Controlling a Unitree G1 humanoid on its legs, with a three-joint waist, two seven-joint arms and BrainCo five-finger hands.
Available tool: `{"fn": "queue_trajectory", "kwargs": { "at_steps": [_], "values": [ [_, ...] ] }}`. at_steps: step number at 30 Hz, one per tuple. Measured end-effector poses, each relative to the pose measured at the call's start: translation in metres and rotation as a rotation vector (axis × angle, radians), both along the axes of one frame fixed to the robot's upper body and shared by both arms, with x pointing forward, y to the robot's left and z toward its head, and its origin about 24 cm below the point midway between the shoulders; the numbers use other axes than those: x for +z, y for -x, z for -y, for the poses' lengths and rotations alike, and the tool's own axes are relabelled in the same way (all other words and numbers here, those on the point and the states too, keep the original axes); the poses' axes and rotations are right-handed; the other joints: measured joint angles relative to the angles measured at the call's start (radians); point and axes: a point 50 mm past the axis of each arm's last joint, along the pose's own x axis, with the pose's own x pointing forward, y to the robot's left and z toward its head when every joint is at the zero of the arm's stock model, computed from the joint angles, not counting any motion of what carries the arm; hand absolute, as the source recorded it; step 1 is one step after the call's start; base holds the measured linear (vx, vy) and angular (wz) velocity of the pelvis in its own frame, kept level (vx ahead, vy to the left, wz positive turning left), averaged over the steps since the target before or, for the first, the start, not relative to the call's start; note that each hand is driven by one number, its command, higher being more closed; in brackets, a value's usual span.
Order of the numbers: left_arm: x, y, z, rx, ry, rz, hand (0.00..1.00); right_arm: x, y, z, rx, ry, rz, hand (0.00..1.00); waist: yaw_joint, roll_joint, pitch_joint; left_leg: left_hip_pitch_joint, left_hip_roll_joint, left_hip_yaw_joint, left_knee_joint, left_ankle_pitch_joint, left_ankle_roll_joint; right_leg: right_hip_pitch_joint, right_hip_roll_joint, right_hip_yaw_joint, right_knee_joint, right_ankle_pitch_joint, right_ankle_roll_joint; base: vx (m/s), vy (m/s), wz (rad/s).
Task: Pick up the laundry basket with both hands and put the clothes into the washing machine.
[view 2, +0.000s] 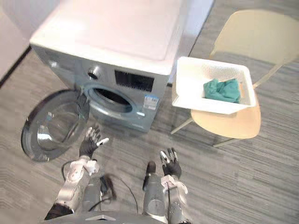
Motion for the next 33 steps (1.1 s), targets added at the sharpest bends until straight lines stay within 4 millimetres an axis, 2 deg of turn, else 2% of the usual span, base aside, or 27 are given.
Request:
{"fn": "queue_trajectory", "kwargs": {
  "at_steps": [1, 2, 3, 4, 6, 7, 9, 10, 11, 12, 14, 15, 16, 17, 19, 20, 21, 22, 23, 24, 25, 27, 29, 30, 31, 32, 33],
  "values": [
    [-0.002, 0.003, 0.0, 0.001, 0.006, -0.009, 0.0, -0.001, 0.003, 0.003, -0.015, 0.001, -0.008, 0.0, -0.006, 0.016, -0.014, 0.03, -0.006, -0.023, -0.029, -0.032, -0.032, 0.002, 0.015, 0.008, -0.015, 0.012, 0.003, 0.07, 0.146, -0.5],
    [-0.002, 0.003, -0.001, 0.008, 0.014, -0.011, 0.0, -0.002, 0.004, 0.003, -0.024, -0.007, -0.012, 0.0, -0.019, 0.028, -0.026, 0.067, -0.033, -0.062, -0.093, -0.059, -0.044, 0.002, 0.029, 0.029, -0.041, 0.041, 0.016, 0.03, 0.123, -0.5],
    [-0.002, 0.003, -0.003, 0.012, 0.012, -0.01, 0.0, -0.003, 0.004, -0.001, -0.028, -0.028, -0.016, 0.0, -0.028, 0.014, -0.032, 0.075, -0.051, -0.068, -0.142, -0.066, -0.035, 0.004, 0.034, 0.048, -0.093, 0.099, 0.027, 0.0, 0.108, -0.48],
    [-0.001, 0.002, -0.004, 0.009, 0.007, -0.005, 0.0, -0.003, 0.005, -0.005, -0.03, -0.041, -0.015, 0.0, -0.029, 0.009, -0.036, 0.081, -0.053, -0.063, -0.162, -0.078, -0.026, 0.005, 0.037, 0.05, -0.123, 0.125, 0.028, -0.09, 0.12, -0.5],
    [0.004, 0.0, -0.003, 0.001, 0.009, 0.018, 0.0, 0.005, 0.006, -0.013, -0.05, -0.077, 0.03, 0.0, -0.029, 0.001, -0.032, 0.095, -0.051, -0.025, -0.197, -0.14, 0.035, -0.004, 0.059, 0.074, -0.168, 0.184, 0.031, -0.16, 0.146, -0.51],
    [0.005, -0.002, -0.003, -0.007, 0.004, 0.023, 0.0, 0.01, 0.006, -0.019, -0.06, -0.1, 0.055, 0.0, -0.03, -0.026, -0.03, 0.098, -0.065, -0.002, -0.186, -0.142, 0.039, -0.012, 0.055, 0.093, -0.169, 0.206, 0.033, -0.17, 0.098, -0.51],
    [0.007, 0.002, -0.002, -0.012, 0.005, 0.03, 0.0, 0.017, 0.009, -0.02, -0.067, -0.105, 0.086, 0.0, -0.032, -0.052, -0.03, 0.118, -0.077, 0.053, -0.168, -0.155, 0.062, -0.012, 0.052, 0.122, -0.178, 0.237, 0.03, -0.23, 0.086, -0.72],
    [0.012, 0.003, -0.005, -0.011, -0.001, 0.05, 0.0, 0.023, 0.01, -0.02, -0.07, -0.107, 0.111, 0.0, -0.03, -0.072, -0.027, 0.127, -0.08, 0.106, -0.167, -0.15, 0.09, -0.014, 0.034, 0.106, -0.183, 0.198, 0.019, -0.36, 0.071, -0.95],
    [0.013, 0.002, -0.005, -0.012, -0.006, 0.057, 0.0, 0.027, 0.009, -0.019, -0.068, -0.102, 0.128, 0.0, -0.03, -0.064, -0.026, 0.134, -0.071, 0.134, -0.188, -0.138, 0.113, -0.029, 0.013, 0.027, -0.161, 0.11, 0.005, -0.37, 0.055, -1.07],
    [0.015, 0.001, -0.006, -0.007, -0.008, 0.066, 0.0, 0.029, 0.006, -0.019, -0.062, -0.098, 0.141, 0.0, -0.024, -0.053, -0.024, 0.144, -0.05, 0.177, -0.207, -0.122, 0.118, -0.065, -0.008, -0.04, -0.073, 0.073, -0.025, -0.38, 0.058, -1.14],
    [0.013, 0.001, -0.014, 0.01, -0.026, 0.06, 0.0, 0.031, 0.003, -0.021, -0.041, -0.082, 0.149, 0.0, -0.023, -0.053, -0.028, 0.168, -0.042, 0.245, -0.262, -0.079, 0.12, -0.093, -0.065, -0.122, 0.189, 0.009, -0.047, -0.23, 0.02, -0.99],
    [0.013, 0.002, -0.016, 0.017, -0.027, 0.057, 0.0, 0.03, 0.004, -0.021, -0.032, -0.065, 0.138, 0.0, -0.021, -0.049, -0.028, 0.182, -0.042, 0.269, -0.286, -0.062, 0.118, -0.074, -0.09, -0.133, 0.28, -0.041, -0.046, -0.1, -0.069, -0.78],
    [0.012, 0.003, -0.017, 0.021, -0.028, 0.054, 0.0, 0.027, 0.004, -0.021, -0.025, -0.06, 0.126, 0.0, -0.02, -0.062, -0.046, 0.198, -0.038, 0.301, -0.307, -0.042, 0.114, -0.034, -0.124, -0.145, 0.348, -0.108, -0.04, -0.08, -0.134, -0.87],
    [0.011, 0.003, -0.018, 0.022, -0.028, 0.052, 0.0, 0.026, 0.004, -0.022, -0.011, -0.043, 0.121, 0.0, -0.015, -0.055, -0.055, 0.195, -0.029, 0.33, -0.313, -0.031, 0.109, -0.001, -0.146, -0.144, 0.365, -0.142, -0.03, -0.04, -0.157, -0.97],
    [0.01, 0.005, -0.02, 0.026, -0.03, 0.047, 0.0, 0.028, 0.001, -0.025, 0.009, -0.036, 0.129, 0.0, -0.01, -0.068, -0.077, 0.187, -0.002, 0.377, -0.299, -0.024, 0.097, 0.064, -0.19, -0.143, 0.342, -0.163, -0.015, -0.03, -0.195, -0.96],
    [0.009, 0.006, -0.02, 0.024, -0.029, 0.04, 0.0, 0.029, -0.001, -0.026, 0.025, -0.023, 0.13, 0.0, -0.006, -0.059, -0.09, 0.166, 0.028, 0.4, -0.27, -0.022, 0.092, 0.101, -0.22, -0.143, 0.286, -0.156, -0.013, -0.05, -0.34, -1.15],
    [0.009, 0.005, -0.02, 0.021, -0.03, 0.039, 0.0, 0.031, -0.006, -0.028, 0.043, -0.011, 0.139, 0.0, -0.001, -0.075, -0.106, 0.14, 0.063, 0.399, -0.232, -0.021, 0.079, 0.125, -0.204, -0.134, 0.188, -0.131, 0.052, -0.06, -0.373, -1.16],
    [0.007, 0.004, -0.019, 0.018, -0.03, 0.032, 0.0, 0.032, -0.008, -0.027, 0.05, -0.005, 0.144, 0.0, 0.006, -0.068, -0.108, 0.134, 0.076, 0.392, -0.223, -0.015, 0.065, 0.129, -0.174, -0.147, 0.159, -0.133, 0.058, -0.05, -0.398, -1.33],
    [0.003, 0.005, -0.014, 0.016, -0.011, 0.011, 0.0, 0.034, -0.011, -0.026, 0.07, 0.01, 0.15, 0.0, 0.028, -0.043, -0.119, 0.143, 0.111, 0.383, -0.244, 0.003, 0.035, 0.126, -0.122, -0.148, 0.11, -0.124, 0.063, -0.03, -0.382, -1.16],
    [0.001, 0.006, -0.009, 0.012, 0.004, -0.002, 0.0, 0.036, -0.013, -0.024, 0.083, 0.026, 0.158, 0.0, 0.026, -0.035, -0.126, 0.163, 0.133, 0.393, -0.265, 0.019, 0.009, 0.14, -0.089, -0.149, 0.072, -0.123, 0.071, 0.01, -0.481, -1.11],
    [-0.001, 0.007, -0.002, 0.002, 0.02, -0.008, 0.0, 0.035, -0.011, -0.021, 0.086, 0.037, 0.15, 0.0, 0.014, -0.025, -0.134, 0.192, 0.164, 0.393, -0.291, 0.046, -0.024, 0.184, -0.033, -0.149, 0.002, -0.12, 0.091, 0.03, -0.392, -0.55],
    [-0.001, 0.007, -0.002, 0.006, 0.026, -0.009, 0.0, 0.035, -0.011, -0.025, 0.099, 0.03, 0.15, 0.0, 0.008, -0.022, -0.136, 0.217, 0.2, 0.392, -0.309, 0.073, -0.038, 0.202, 0.019, -0.142, -0.023, -0.114, 0.081, 0.01, -0.27, -0.45],
    [-0.003, 0.01, -0.008, 0.04, 0.045, -0.023, 0.0, 0.04, -0.016, -0.034, 0.133, 0.018, 0.177, 0.0, 0.013, -0.022, -0.139, 0.246, 0.256, 0.39, -0.289, 0.096, -0.024, 0.205, 0.085, -0.098, -0.027, -0.118, 0.046, -0.03, -0.274, -0.75],
    [-0.005, 0.012, -0.011, 0.059, 0.056, -0.032, 0.0, 0.041, -0.017, -0.037, 0.143, 0.015, 0.181, 0.0, 0.02, -0.022, -0.139, 0.244, 0.284, 0.38, -0.246, 0.101, 0.028, 0.209, 0.111, -0.075, -0.027, -0.119, 0.032, -0.04, -0.27, -0.8],
    [-0.007, 0.015, -0.016, 0.078, 0.066, -0.045, 0.0, 0.046, -0.018, -0.041, 0.145, 0.006, 0.203, 0.0, 0.031, -0.022, -0.137, 0.211, 0.312, 0.311, -0.155, 0.115, 0.141, 0.232, 0.135, -0.047, -0.038, -0.119, 0.012, -0.04, -0.224, -0.58],
    [-0.008, 0.016, -0.017, 0.087, 0.07, -0.05, 0.0, 0.047, -0.017, -0.042, 0.144, 0.003, 0.209, 0.0, 0.032, -0.022, -0.136, 0.187, 0.314, 0.244, -0.101, 0.095, 0.155, 0.249, 0.137, -0.035, -0.047, -0.12, 0.003, -0.04, -0.163, -0.43],
    [-0.01, 0.019, -0.015, 0.094, 0.087, -0.058, 0.0, 0.05, -0.018, -0.042, 0.157, 0.021, 0.217, 0.0, 0.039, -0.024, -0.13, 0.134, 0.275, 0.123, -0.007, 0.03, 0.104, 0.273, 0.141, -0.023, -0.06, -0.139, -0.023, -0.03, -0.051, -0.27]
  ]
}}
